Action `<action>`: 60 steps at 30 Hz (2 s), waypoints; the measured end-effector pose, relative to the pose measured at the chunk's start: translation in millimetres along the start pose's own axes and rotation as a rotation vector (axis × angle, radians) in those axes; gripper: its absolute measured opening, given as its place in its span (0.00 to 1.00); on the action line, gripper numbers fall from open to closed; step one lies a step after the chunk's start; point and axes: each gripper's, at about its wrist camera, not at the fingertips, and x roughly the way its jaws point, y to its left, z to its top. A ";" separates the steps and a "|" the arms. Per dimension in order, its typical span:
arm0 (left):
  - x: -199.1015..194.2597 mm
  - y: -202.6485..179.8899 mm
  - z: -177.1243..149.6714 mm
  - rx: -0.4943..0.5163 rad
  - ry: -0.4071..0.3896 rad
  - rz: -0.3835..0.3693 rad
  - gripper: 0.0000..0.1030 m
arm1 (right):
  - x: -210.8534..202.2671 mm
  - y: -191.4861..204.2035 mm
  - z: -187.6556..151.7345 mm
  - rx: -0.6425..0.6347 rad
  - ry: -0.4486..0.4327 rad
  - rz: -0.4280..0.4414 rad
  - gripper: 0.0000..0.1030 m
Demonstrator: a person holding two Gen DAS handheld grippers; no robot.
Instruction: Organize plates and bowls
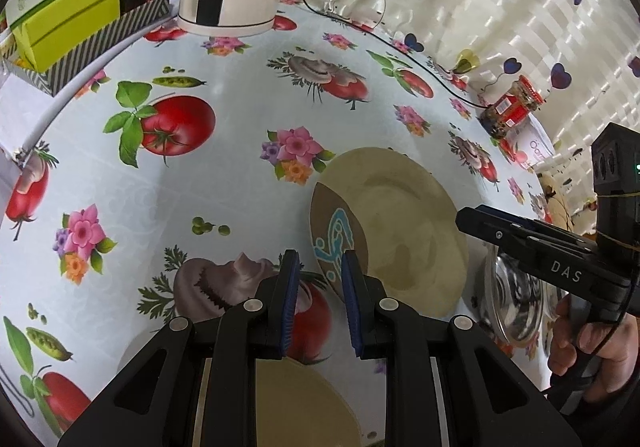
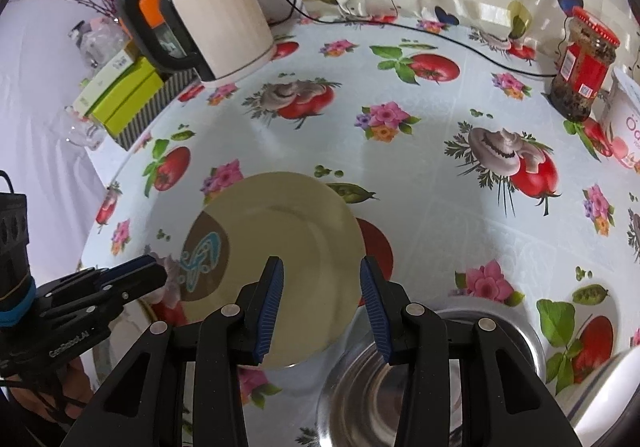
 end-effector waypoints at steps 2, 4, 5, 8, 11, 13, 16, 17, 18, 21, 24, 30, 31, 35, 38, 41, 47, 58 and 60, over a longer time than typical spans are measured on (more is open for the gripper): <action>3.7 0.4 1.1 -0.004 0.008 -0.002 0.21 | 3.8 -2.3 2.2 0.002 0.010 -0.002 0.37; 7.6 1.1 2.5 -0.010 0.017 -0.005 0.21 | 7.7 -4.1 4.2 -0.001 0.021 -0.004 0.37; 9.0 1.2 2.9 -0.013 0.020 -0.006 0.21 | 9.4 -4.6 4.9 -0.001 0.026 -0.002 0.36; 13.1 1.7 2.9 -0.020 0.030 -0.009 0.21 | 14.5 -5.3 7.1 -0.009 0.041 -0.010 0.33; 17.1 2.2 2.1 -0.026 0.041 -0.011 0.21 | 19.3 -6.2 8.1 -0.012 0.057 -0.017 0.32; 19.9 1.8 1.4 -0.028 0.048 -0.016 0.22 | 22.3 -7.0 8.3 -0.015 0.067 -0.018 0.31; 21.6 -0.1 1.4 -0.026 0.050 -0.024 0.22 | 26.3 -8.0 7.9 -0.014 0.080 -0.019 0.26; 22.2 -0.7 1.4 -0.024 0.050 -0.025 0.22 | 27.4 -8.0 7.9 -0.017 0.081 -0.020 0.25; 22.6 -1.3 1.5 -0.023 0.051 -0.026 0.22 | 27.8 -8.0 8.0 -0.018 0.082 -0.021 0.25; 23.3 -1.6 1.5 -0.026 0.050 -0.026 0.22 | 28.2 -8.8 8.7 -0.019 0.082 -0.029 0.20; 23.2 -1.5 1.2 -0.025 0.045 -0.029 0.22 | 29.3 -10.1 9.5 -0.015 0.083 -0.025 0.17; 23.9 -1.1 1.4 -0.024 0.044 -0.030 0.22 | 29.4 -11.1 9.5 -0.015 0.086 -0.021 0.17; 23.7 -0.9 1.3 -0.025 0.043 -0.030 0.22 | 29.5 -11.6 9.7 -0.018 0.089 -0.020 0.17; 23.5 -1.3 1.8 -0.025 0.041 -0.026 0.22 | 30.6 -10.5 12.3 -0.022 0.093 -0.027 0.17; 19.8 -1.2 2.5 -0.028 0.022 -0.020 0.22 | 31.1 -10.0 13.4 -0.014 0.090 -0.025 0.17; 16.3 -0.8 5.1 -0.023 0.014 -0.015 0.22 | 29.4 -7.3 13.9 -0.015 0.083 -0.016 0.17; 9.0 1.6 6.3 -0.026 0.003 -0.010 0.22 | 25.0 -0.5 17.6 -0.023 0.069 -0.012 0.17; -3.5 3.9 2.4 -0.030 -0.009 0.004 0.22 | 19.1 9.9 16.6 -0.033 0.060 -0.005 0.17; -5.5 3.8 1.7 -0.031 -0.011 0.006 0.22 | 17.1 12.8 14.8 -0.034 0.059 -0.005 0.17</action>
